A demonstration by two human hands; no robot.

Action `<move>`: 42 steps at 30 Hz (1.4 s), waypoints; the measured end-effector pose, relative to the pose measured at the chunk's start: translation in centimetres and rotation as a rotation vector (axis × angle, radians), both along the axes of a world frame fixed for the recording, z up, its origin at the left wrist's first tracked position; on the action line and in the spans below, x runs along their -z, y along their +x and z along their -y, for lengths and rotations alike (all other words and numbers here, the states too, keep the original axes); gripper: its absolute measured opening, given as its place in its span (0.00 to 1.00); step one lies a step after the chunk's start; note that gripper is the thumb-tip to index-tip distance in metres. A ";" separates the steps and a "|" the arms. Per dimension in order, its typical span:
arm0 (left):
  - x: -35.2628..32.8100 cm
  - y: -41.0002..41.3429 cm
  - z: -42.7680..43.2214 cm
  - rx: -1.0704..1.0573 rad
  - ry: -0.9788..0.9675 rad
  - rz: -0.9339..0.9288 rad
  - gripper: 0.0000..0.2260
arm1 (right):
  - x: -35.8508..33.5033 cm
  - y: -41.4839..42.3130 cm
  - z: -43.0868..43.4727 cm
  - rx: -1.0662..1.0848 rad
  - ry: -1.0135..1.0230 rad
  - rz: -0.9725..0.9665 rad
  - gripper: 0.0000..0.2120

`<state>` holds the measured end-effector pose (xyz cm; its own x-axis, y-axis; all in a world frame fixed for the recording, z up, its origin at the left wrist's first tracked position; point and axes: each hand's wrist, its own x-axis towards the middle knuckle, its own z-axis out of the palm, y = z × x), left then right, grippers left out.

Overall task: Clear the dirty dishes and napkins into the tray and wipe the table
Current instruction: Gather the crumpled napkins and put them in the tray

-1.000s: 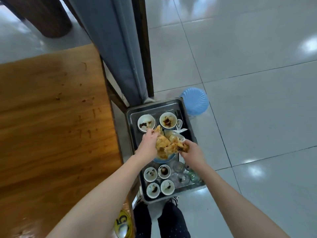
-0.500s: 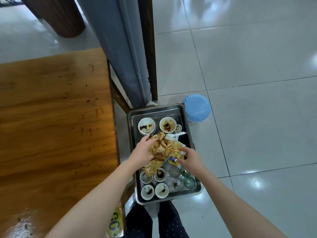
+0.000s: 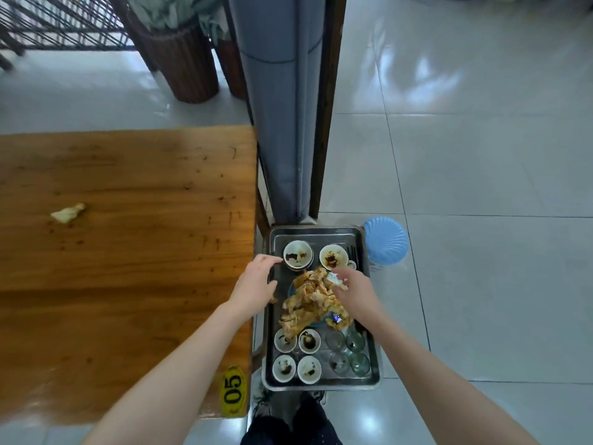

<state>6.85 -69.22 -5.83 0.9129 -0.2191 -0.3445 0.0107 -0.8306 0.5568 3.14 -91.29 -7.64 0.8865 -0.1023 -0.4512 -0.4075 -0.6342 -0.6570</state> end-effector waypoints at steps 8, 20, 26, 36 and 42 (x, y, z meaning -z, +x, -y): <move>-3.4 -1.5 -6.6 -0.099 -0.003 0.079 0.22 | -3.0 0.4 -6.3 -0.067 -0.006 0.040 0.20; -5.8 -5.6 -21.6 -0.110 0.007 0.116 0.21 | -7.0 -2.6 -21.9 -0.145 -0.054 0.147 0.19; -6.3 -7.5 -28.7 -0.111 0.019 0.179 0.20 | -8.0 -3.2 -29.0 -0.174 -0.074 0.214 0.18; -5.5 -8.8 -37.4 -0.229 0.077 0.149 0.21 | -8.5 -2.5 -36.4 -0.397 -0.148 0.255 0.20; -4.7 -8.1 -39.7 -0.277 0.098 0.135 0.21 | -8.0 0.0 -39.1 -0.516 -0.211 0.268 0.19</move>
